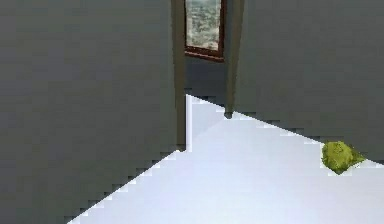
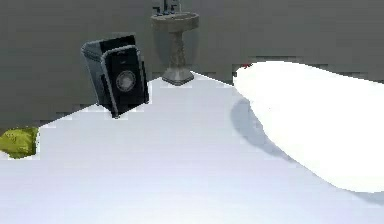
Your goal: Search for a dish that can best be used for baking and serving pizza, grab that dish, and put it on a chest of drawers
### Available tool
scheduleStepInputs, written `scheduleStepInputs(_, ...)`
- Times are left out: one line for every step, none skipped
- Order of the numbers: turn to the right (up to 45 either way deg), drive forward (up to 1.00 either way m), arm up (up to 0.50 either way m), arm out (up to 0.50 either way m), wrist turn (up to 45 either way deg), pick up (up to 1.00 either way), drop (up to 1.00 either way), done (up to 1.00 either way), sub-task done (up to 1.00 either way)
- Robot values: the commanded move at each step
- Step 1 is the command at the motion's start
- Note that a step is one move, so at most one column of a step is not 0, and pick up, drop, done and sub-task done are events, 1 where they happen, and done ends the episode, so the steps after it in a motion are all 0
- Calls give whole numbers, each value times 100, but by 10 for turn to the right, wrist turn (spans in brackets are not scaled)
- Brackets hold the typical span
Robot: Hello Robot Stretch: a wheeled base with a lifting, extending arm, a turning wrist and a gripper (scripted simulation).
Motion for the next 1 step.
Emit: scheduleStepInputs(180, 0, 0, 0, 0, 0, 0, 0, 0)
